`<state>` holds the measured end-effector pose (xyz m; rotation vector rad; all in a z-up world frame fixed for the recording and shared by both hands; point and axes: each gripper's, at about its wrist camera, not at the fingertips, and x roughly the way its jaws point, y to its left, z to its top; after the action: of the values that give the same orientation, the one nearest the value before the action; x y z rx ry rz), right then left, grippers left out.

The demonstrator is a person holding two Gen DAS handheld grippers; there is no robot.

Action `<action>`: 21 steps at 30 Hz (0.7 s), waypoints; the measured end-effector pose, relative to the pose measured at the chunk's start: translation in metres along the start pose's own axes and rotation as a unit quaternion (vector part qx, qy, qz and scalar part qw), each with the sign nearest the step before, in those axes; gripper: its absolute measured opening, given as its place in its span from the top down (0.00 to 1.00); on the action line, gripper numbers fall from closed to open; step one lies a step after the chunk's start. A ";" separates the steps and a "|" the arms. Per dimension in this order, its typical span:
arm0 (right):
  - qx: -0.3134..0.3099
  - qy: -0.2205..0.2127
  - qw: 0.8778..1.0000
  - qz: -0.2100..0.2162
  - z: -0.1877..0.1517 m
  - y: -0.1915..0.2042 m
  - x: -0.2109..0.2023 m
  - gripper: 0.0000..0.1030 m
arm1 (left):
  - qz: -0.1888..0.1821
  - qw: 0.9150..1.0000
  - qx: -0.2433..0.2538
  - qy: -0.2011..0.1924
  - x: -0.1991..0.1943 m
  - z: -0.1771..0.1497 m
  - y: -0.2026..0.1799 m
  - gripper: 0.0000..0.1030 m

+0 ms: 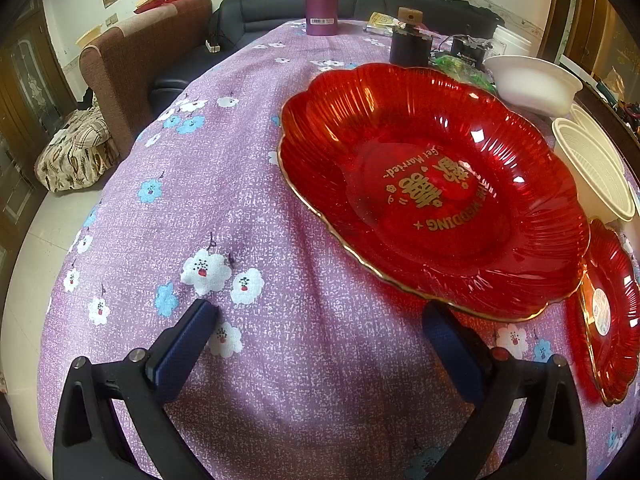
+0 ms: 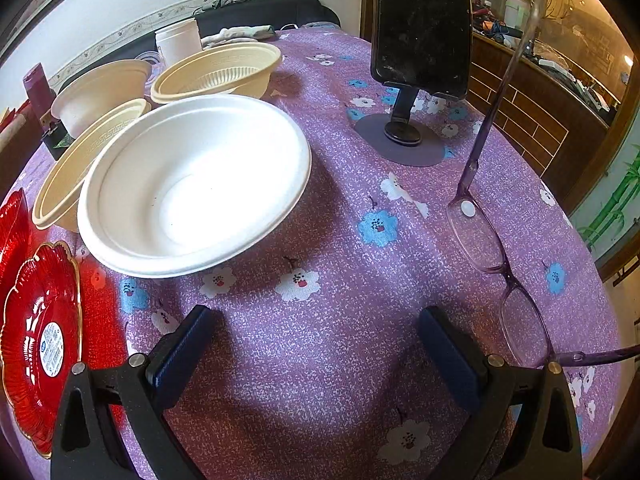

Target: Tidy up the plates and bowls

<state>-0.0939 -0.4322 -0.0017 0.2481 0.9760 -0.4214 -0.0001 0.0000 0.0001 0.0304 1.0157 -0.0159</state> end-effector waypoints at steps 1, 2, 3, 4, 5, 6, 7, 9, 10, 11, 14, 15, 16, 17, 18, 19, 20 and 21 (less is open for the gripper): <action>0.000 0.000 1.000 0.000 0.000 0.000 0.000 0.01 | 0.000 1.000 0.000 0.000 0.000 0.000 0.000 0.00; 0.000 0.000 1.000 0.000 0.000 0.000 0.000 0.01 | 0.000 1.000 0.000 0.000 0.000 0.000 0.000 0.00; 0.000 0.000 1.000 0.000 0.000 0.000 0.000 0.01 | 0.000 1.000 0.000 0.000 0.000 0.000 0.000 0.00; 0.000 0.000 1.000 0.000 0.000 0.000 0.000 0.01 | 0.000 1.000 0.000 0.000 0.000 0.000 0.000 0.00; 0.000 0.000 1.000 0.000 0.000 0.000 0.000 0.01 | 0.000 1.000 0.000 0.000 0.000 0.000 0.000 0.00; 0.000 0.000 1.000 0.000 0.000 0.000 0.000 0.01 | 0.000 1.000 0.000 0.000 0.000 0.000 0.000 0.00; 0.000 0.000 1.000 0.000 0.000 0.000 0.000 0.01 | 0.000 1.000 0.000 0.000 0.000 0.000 0.000 0.00; 0.000 0.000 1.000 0.000 0.000 0.000 0.000 0.01 | 0.000 1.000 0.000 0.000 0.000 0.000 0.000 0.00; 0.000 0.000 1.000 0.000 0.000 0.000 0.000 0.01 | 0.000 1.000 0.000 0.000 0.000 0.000 0.000 0.00; 0.000 0.000 1.000 0.000 0.000 0.000 0.000 0.01 | 0.000 1.000 0.000 0.000 0.000 0.000 0.000 0.00; 0.000 0.000 1.000 0.000 0.000 0.000 0.000 0.01 | 0.002 1.000 -0.002 0.000 0.000 0.000 0.000 0.00; 0.000 0.000 1.000 0.000 0.000 0.000 0.000 0.01 | 0.002 1.000 -0.002 0.000 0.000 0.000 0.000 0.00; 0.000 0.000 1.000 0.000 0.000 0.000 0.000 0.01 | 0.002 1.000 -0.003 0.000 0.000 0.000 0.000 0.00; 0.000 0.000 1.000 0.000 0.000 0.000 0.000 0.01 | 0.003 1.000 -0.005 -0.001 -0.001 0.000 0.000 0.00; 0.000 0.000 1.000 0.000 0.000 0.000 0.000 0.01 | 0.007 1.000 -0.010 -0.002 -0.001 -0.001 0.000 0.00; 0.000 0.000 1.000 0.000 0.000 0.000 0.000 0.01 | 0.011 1.000 -0.017 -0.006 -0.002 -0.002 0.000 0.00; 0.000 0.000 1.000 0.000 0.000 0.000 0.000 0.01 | 0.017 0.999 -0.026 -0.011 -0.002 -0.003 0.000 0.00; 0.004 0.000 1.000 -0.003 0.000 0.001 0.000 0.01 | 0.020 0.999 -0.028 -0.010 -0.002 -0.004 -0.001 0.00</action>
<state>-0.0932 -0.4314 -0.0020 0.2521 0.9765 -0.4314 -0.0043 -0.0014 -0.0005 -0.0004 0.9941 0.0492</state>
